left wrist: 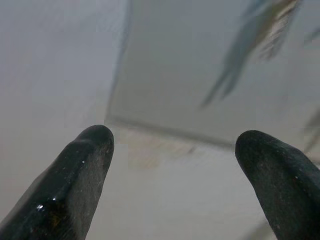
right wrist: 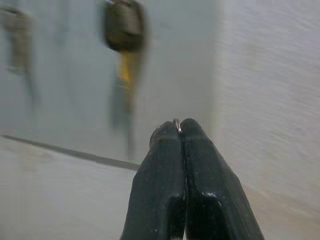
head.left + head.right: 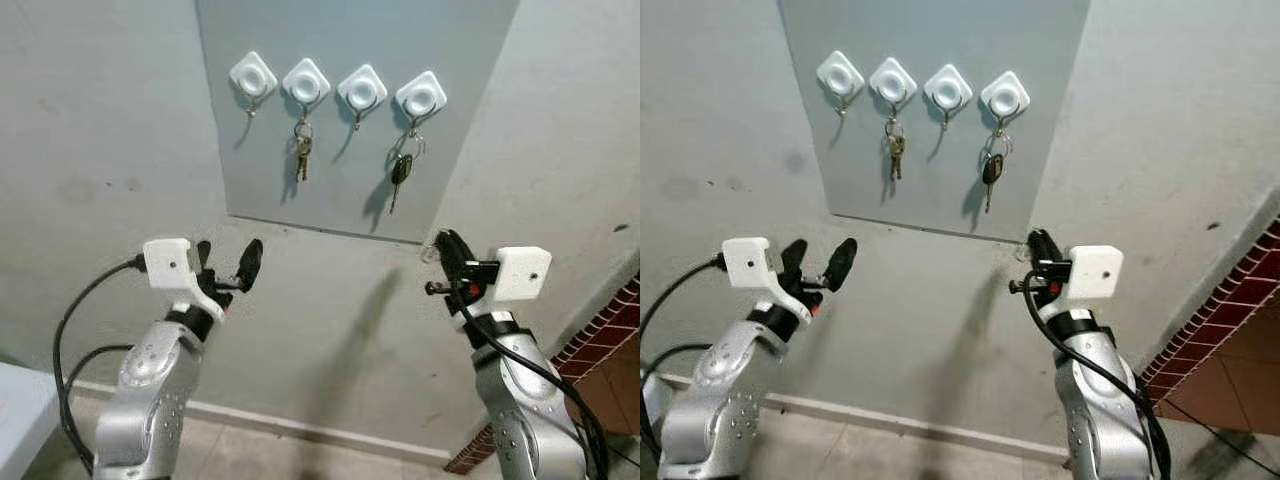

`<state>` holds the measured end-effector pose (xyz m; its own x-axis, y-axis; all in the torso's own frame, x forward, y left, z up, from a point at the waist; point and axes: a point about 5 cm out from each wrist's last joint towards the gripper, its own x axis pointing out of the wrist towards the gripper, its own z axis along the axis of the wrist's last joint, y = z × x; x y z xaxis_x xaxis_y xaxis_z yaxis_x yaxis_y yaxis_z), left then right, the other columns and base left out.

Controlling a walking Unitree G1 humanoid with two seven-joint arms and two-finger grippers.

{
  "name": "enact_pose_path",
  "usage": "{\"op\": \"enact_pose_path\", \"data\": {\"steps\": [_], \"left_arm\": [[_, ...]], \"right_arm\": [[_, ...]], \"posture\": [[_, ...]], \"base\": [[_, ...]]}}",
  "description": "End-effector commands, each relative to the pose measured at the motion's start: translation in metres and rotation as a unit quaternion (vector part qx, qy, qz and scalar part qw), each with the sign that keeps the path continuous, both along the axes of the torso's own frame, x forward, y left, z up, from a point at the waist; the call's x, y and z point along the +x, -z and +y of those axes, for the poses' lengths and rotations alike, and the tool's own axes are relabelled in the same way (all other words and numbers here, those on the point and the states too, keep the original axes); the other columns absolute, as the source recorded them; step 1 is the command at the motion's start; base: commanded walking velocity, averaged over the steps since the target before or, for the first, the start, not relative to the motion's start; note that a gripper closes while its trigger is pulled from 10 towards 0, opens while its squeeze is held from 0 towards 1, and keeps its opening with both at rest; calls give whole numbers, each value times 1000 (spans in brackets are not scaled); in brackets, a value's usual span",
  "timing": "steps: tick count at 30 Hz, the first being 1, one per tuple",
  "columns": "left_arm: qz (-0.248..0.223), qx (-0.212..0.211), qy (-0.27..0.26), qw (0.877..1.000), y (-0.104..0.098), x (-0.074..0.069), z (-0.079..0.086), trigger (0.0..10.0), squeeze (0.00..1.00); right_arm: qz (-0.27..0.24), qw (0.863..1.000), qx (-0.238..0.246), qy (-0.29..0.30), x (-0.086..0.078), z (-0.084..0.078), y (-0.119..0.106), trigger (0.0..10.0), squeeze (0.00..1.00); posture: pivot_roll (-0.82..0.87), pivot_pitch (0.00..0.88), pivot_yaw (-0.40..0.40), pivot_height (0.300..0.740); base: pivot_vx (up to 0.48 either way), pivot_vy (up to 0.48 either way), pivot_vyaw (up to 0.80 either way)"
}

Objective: Hang keys on a hook

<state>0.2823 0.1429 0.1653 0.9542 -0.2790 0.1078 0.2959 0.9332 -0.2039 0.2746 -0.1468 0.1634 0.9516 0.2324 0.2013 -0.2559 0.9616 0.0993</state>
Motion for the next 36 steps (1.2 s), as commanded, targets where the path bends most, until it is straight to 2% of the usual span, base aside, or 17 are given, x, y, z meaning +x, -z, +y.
{"op": "enact_pose_path", "data": {"steps": [1, 9, 17, 25, 27, 34, 36], "left_arm": [[-27, 9, 33, 999, -16, 5, -13, 10000, 0], [-72, 26, 66, 995, -45, 21, -21, 10000, 0], [-92, 33, 95, 991, -59, 21, -28, 10000, 0], [-92, 36, 106, 989, -60, 18, -31, 10000, 0], [-93, 36, 111, 989, -61, 16, -31, 10000, 0], [-104, 39, 122, 986, -68, 16, -35, 10000, 0], [-106, 41, 124, 986, -71, 16, -35, 10000, 0]], "right_arm": [[-19, 999, -13, -28, 9, 7, -12, 10000, 0], [-72, 995, -17, -70, 26, 19, -45, 10000, 0], [-102, 990, -13, -94, 37, 27, -66, 10000, 0], [-70, 991, -19, -110, 31, 29, -44, 10000, 0], [-59, 991, -15, -122, 27, 35, -38, 10000, 0], [-64, 989, -3, -134, 27, 43, -41, 10000, 0], [-78, 987, 4, -141, 27, 47, -49, 10000, 0]], "posture": [[-9, 0, -22, 732], [-8, 0, -25, 732], [-6, 0, -28, 732], [2, 2, -35, 732], [1, 5, -36, 732], [1, 6, -36, 732], [2, 8, -36, 732]], "base": [[0, 0, 0], [0, 0, 0], [0, 0, 0], [0, 0, 0], [0, 0, 0], [0, 0, 0], [0, 0, 0]]}}
